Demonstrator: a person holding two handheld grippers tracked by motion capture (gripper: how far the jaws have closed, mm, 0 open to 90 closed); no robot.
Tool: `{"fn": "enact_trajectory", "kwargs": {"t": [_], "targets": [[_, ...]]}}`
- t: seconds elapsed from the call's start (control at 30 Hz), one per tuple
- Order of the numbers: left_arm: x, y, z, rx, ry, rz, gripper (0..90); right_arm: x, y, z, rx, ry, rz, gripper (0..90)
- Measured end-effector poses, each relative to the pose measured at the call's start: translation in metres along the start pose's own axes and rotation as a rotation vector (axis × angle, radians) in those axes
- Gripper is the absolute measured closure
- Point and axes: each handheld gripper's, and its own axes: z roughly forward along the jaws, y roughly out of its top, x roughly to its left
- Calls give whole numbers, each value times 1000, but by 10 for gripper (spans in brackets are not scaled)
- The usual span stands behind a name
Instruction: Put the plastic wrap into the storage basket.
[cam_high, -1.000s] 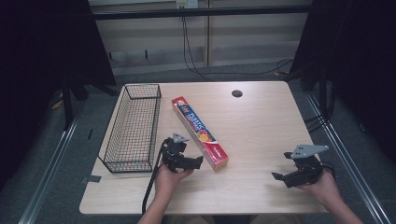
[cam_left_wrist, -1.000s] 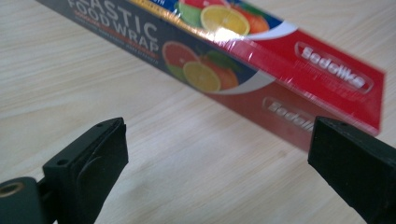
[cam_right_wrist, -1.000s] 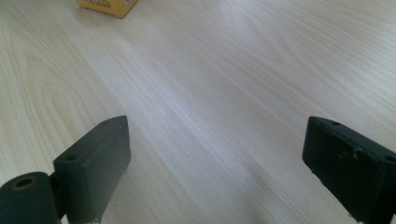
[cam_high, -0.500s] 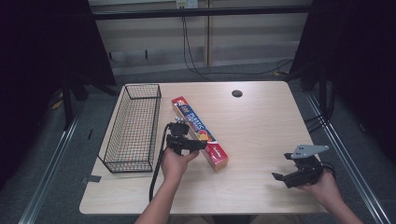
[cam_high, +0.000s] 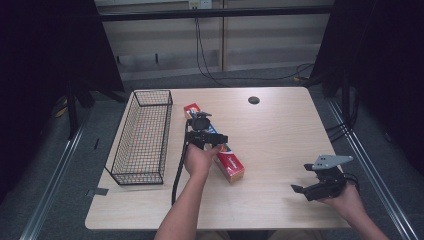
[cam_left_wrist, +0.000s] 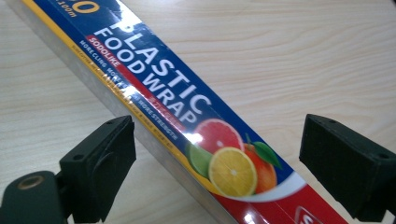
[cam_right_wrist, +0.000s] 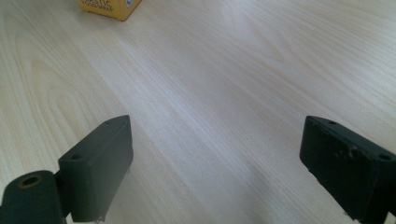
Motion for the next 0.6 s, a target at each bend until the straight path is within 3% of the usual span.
{"fn": "enact_trajectory", "kwargs": {"t": [0.2,0.6], "targets": [[2,4,11,13,37,-54,87,1,0,0,3,-2,-6,100],[0,6,27,47,90,-88,77,0,0,-1,-17,2,6,100]]}}
